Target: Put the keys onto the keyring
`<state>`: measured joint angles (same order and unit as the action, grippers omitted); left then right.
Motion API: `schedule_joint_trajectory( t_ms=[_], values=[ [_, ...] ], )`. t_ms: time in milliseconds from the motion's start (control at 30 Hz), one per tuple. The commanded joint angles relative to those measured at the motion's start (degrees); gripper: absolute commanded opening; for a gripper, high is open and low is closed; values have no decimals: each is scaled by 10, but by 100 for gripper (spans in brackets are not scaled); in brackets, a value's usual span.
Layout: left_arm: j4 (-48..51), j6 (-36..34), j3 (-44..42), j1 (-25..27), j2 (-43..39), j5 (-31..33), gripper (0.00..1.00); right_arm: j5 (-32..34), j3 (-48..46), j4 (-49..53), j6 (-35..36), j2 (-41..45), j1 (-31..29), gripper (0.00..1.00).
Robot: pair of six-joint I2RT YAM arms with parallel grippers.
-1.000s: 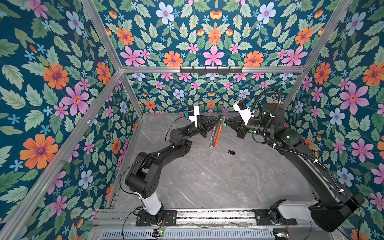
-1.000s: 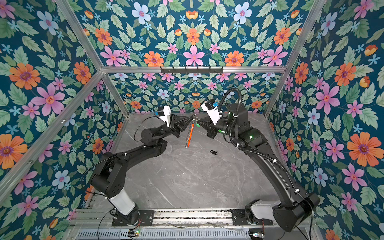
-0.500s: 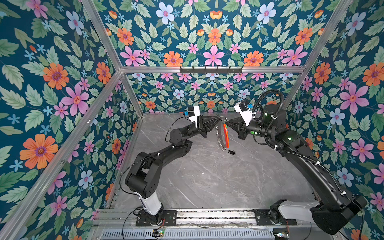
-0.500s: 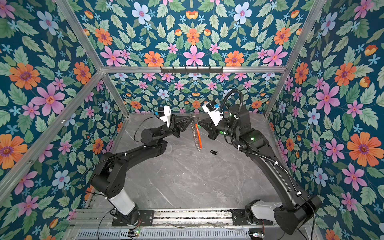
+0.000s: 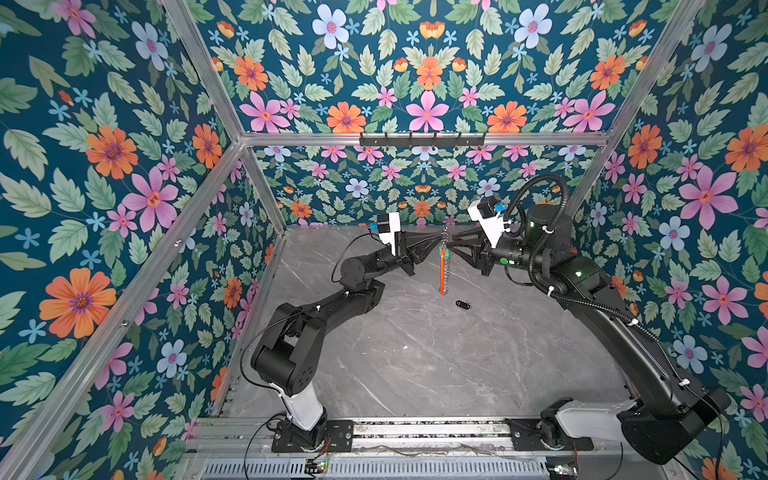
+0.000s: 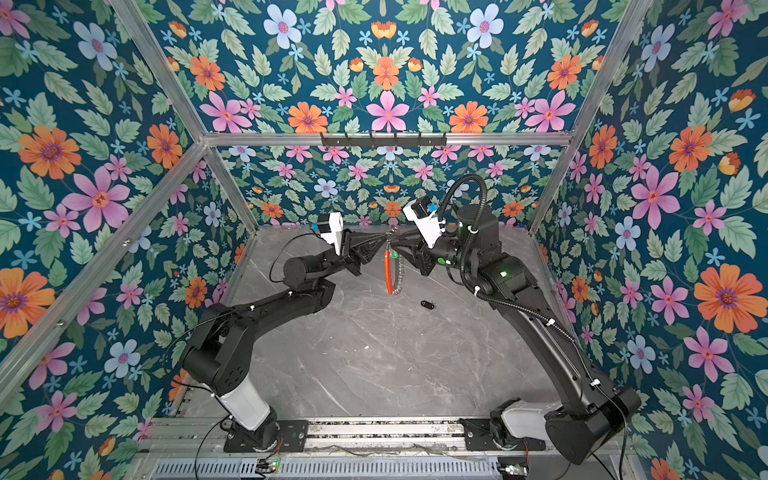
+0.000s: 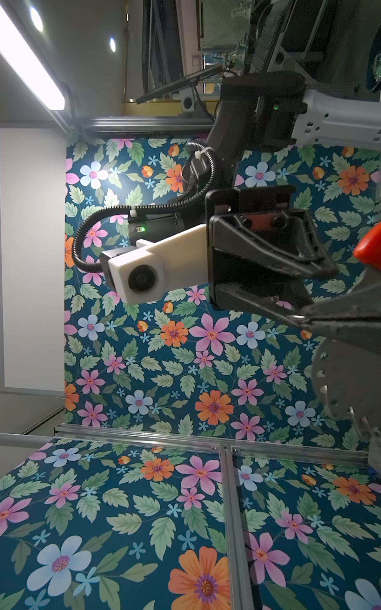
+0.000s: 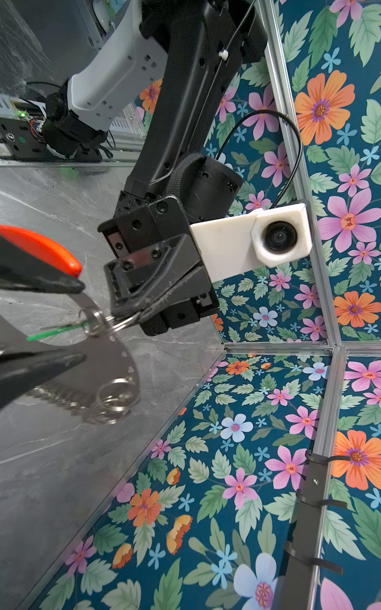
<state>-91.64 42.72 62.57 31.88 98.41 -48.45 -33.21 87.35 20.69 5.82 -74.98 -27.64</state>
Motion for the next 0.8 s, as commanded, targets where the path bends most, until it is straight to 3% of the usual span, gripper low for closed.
schedule_joint_trajectory(
  t_ms=[0, 533, 667, 767],
  values=[
    [-23, 4, 3, 0, 0, -3, 0, -22, 13, -18, -11, -10, 0, 30],
    [-23, 8, 5, 1, 2, -6, 0, -34, 15, -27, -19, -22, 0, 11],
    [-26, 9, 0, 1, 3, -6, 0, -36, 14, -30, -24, -29, -1, 0],
    [-28, 5, -15, 1, 0, -7, 0, -37, 7, -34, -31, -36, -5, 0]
  ],
)
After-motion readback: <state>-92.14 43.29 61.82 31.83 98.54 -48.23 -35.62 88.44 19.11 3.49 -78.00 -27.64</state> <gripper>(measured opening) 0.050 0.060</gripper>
